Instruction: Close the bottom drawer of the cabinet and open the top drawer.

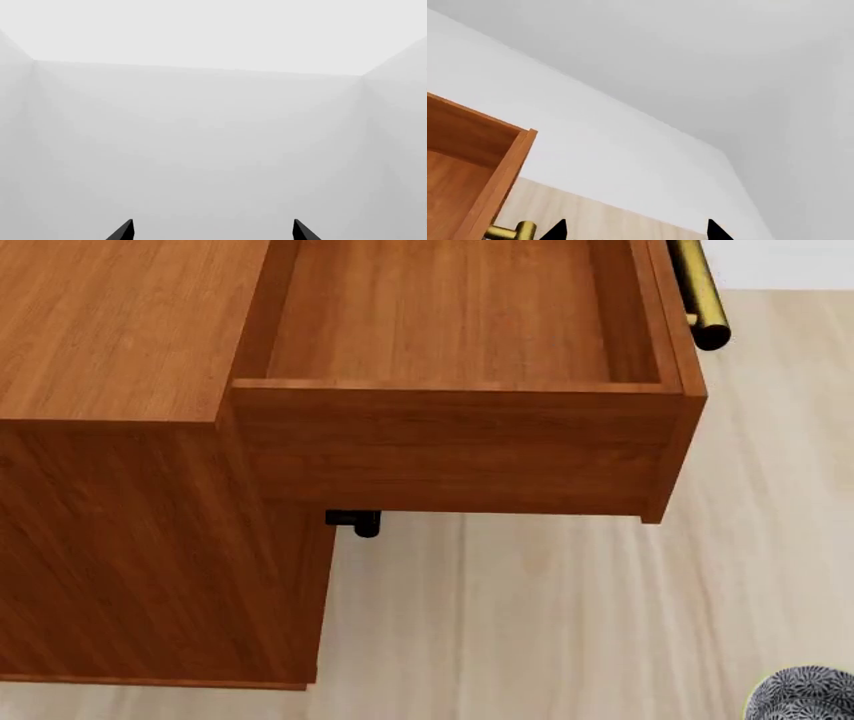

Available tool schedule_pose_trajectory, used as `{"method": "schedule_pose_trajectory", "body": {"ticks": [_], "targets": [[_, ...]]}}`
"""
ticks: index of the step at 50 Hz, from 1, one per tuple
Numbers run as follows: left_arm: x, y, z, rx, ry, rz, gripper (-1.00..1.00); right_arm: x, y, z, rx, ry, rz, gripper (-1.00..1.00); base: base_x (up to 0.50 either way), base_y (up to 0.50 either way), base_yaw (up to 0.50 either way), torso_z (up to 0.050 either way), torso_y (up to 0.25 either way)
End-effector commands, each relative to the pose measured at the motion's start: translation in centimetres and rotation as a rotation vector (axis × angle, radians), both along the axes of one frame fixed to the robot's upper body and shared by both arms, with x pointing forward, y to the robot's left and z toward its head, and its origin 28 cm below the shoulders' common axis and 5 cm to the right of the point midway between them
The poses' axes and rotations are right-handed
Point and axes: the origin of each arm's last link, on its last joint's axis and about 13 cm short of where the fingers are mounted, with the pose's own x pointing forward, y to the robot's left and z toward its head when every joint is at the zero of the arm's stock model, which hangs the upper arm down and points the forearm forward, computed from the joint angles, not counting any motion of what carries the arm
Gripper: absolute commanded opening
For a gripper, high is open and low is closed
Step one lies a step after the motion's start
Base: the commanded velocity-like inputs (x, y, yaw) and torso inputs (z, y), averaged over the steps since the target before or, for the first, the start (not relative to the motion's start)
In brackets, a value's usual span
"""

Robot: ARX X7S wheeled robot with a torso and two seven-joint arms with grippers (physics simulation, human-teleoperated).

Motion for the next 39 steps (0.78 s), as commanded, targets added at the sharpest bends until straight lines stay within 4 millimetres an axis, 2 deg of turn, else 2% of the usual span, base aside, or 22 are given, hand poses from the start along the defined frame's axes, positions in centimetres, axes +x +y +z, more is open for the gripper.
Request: {"method": "schedule_pose_trajectory", "body": {"ticks": [1, 10, 21, 39], "targets": [[0.1, -0.2, 0.0, 0.002, 0.000, -0.004, 1.00, -1.9, -1.8, -0.7, 0.077, -0.036, -0.046, 1.00, 0.00, 0.00, 0.00, 0.000, 0.000], [0.0, -0.2, 0.0, 0.001, -0.002, -0.005, 1.00, -3.5, -2.8, -1.3, 0.111, -0.059, -0.070, 1.00, 0.00, 0.00, 0.00, 0.000, 0.000], [0.0, -0.2, 0.1, 0.000, -0.001, -0.004, 1.00, -6.6, -4.4, -2.5, 0.175, -0.115, -0.098, 1.00, 0.00, 0.00, 0.00, 0.000, 0.000], [-0.1, -0.3, 0.1, 0.003, 0.000, -0.005, 1.00, -12.1, -5.3, -4.4, 0.261, -0.219, -0.125, 1.00, 0.00, 0.00, 0.00, 0.000, 0.000]]}}
